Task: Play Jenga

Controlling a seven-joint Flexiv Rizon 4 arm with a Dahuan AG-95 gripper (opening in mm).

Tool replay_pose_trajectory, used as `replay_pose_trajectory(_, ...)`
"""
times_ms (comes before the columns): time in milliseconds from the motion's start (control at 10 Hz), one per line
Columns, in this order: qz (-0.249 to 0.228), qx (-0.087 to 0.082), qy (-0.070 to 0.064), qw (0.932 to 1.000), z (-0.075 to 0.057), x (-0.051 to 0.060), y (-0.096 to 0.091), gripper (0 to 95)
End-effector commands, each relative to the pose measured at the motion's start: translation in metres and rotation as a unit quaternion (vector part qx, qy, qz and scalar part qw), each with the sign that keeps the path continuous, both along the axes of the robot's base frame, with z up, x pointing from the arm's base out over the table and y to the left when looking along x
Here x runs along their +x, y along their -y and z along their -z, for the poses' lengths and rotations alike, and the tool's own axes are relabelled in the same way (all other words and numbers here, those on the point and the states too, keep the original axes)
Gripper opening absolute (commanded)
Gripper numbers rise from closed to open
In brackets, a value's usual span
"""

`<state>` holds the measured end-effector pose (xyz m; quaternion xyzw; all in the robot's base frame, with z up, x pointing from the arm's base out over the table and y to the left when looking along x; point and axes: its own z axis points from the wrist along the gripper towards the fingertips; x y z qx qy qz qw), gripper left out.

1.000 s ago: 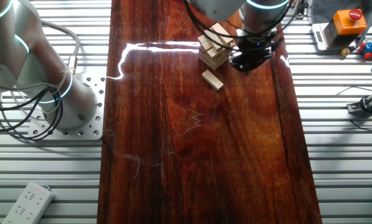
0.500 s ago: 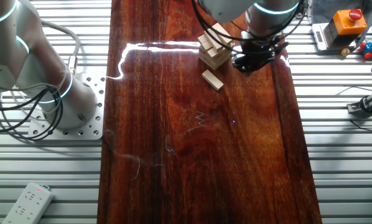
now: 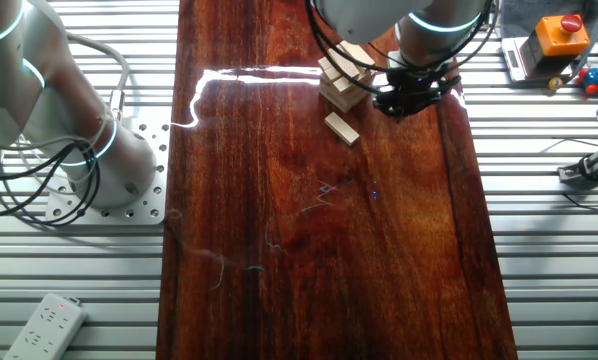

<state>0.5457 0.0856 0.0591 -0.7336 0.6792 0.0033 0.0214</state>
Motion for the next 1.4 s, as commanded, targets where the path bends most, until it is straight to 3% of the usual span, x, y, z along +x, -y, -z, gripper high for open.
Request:
replay_pose_trajectory(100,0.000,0.002,0.001,1.0000,0.0013,0.0016,-0.0005,0.0)
replay_pose_trajectory(500,0.024,-0.007,0.003,0.9997,0.0017,0.0007,0.0000,0.0)
replay_pose_trajectory(600,0.003,-0.011,0.014,0.9998,0.0017,0.0007,0.0000,0.0)
replay_pose_trajectory(900,0.051,-0.008,0.022,0.9985,0.0017,0.0007,0.0000,0.0)
replay_pose_trajectory(1200,0.080,-0.021,0.054,0.9951,0.0017,0.0007,0.0000,0.0)
replay_pose_trajectory(1400,0.083,-0.024,0.054,0.9948,0.0017,0.0007,0.0000,0.0)
